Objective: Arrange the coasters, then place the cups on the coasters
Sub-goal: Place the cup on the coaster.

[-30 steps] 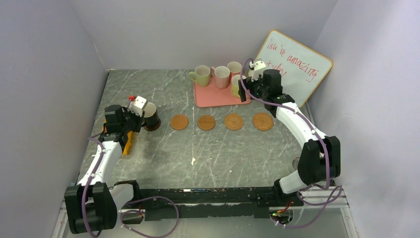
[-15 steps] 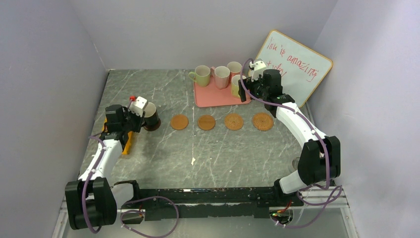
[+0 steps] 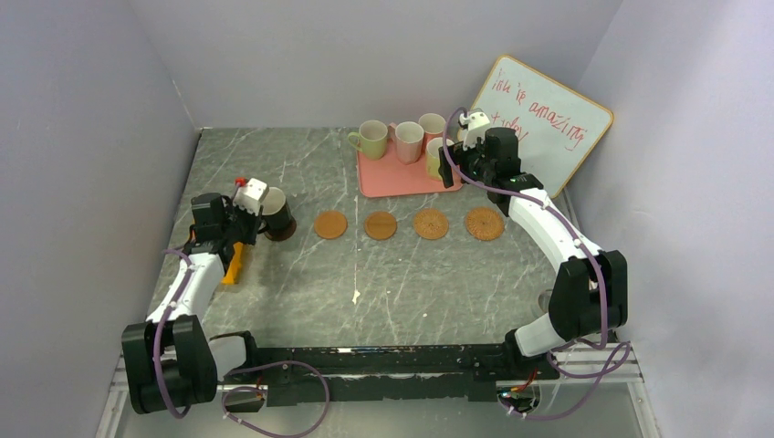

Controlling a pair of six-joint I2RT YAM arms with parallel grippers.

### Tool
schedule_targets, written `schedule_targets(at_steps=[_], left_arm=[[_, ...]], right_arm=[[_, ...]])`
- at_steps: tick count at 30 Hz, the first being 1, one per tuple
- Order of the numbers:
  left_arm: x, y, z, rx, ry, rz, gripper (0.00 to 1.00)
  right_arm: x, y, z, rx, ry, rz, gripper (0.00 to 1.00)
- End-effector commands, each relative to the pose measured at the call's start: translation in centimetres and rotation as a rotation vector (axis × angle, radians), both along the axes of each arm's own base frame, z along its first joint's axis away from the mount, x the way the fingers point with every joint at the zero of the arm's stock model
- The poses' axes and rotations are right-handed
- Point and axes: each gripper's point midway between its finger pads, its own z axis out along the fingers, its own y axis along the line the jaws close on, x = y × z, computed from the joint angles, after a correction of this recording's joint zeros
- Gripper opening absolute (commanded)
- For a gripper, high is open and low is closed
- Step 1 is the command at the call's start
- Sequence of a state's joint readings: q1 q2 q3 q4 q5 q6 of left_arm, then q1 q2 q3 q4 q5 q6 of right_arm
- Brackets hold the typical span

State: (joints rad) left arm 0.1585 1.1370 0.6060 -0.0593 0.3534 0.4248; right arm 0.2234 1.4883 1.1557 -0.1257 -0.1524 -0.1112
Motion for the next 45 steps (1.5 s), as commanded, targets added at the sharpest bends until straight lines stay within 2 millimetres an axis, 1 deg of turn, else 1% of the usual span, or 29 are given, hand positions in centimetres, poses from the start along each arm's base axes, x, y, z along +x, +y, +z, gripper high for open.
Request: schedule_targets(at_steps=[1, 6, 17, 21, 23, 26, 33, 39, 45], left_arm=[[0.5, 0.0, 0.6, -0.009, -0.030, -0.013, 0.23], [0.3, -0.1, 0.8, -0.016, -0.035, -0.019, 0.18], [-0.3, -0.3, 1.6, -0.012, -0.060, -0.027, 0.19], [-0.4, -0.5, 1.4, -0.018, -0.053, -0.040, 0.19], [-0.4, -0.6, 1.2, -0.021, -0.045, -0.046, 0.20], [-0.3, -0.7, 1.0, -0.026, -0.030, -0.053, 0.25], [-0.5, -0.7, 1.1, -0.021, -0.040, -0.056, 0.33], [-0.8, -0.9, 1.3, -0.020, -0.028, -0.067, 0.34], [-1.3, -1.4, 1.7, -0.031, -0.022, -0.096, 0.34]], right_arm=[[0.0, 0.3, 2.4, 0.031, -0.066, 0.010, 1.00], [0.0, 0.3, 2.5, 0.032, -0.068, 0.011, 1.00], [0.0, 0.3, 2.5, 0.033, -0.069, 0.012, 1.00], [0.0, 0.3, 2.5, 0.034, -0.069, 0.012, 1.00], [0.0, 0.3, 2.6, 0.034, -0.069, 0.012, 1.00], [-0.1, 0.3, 2.6, 0.034, -0.069, 0.012, 1.00], [0.0, 0.3, 2.6, 0.034, -0.069, 0.012, 1.00], [-0.1, 0.3, 2.8, 0.037, -0.073, 0.012, 1.00], [-0.2, 0.4, 2.9, 0.041, -0.076, 0.015, 1.00]])
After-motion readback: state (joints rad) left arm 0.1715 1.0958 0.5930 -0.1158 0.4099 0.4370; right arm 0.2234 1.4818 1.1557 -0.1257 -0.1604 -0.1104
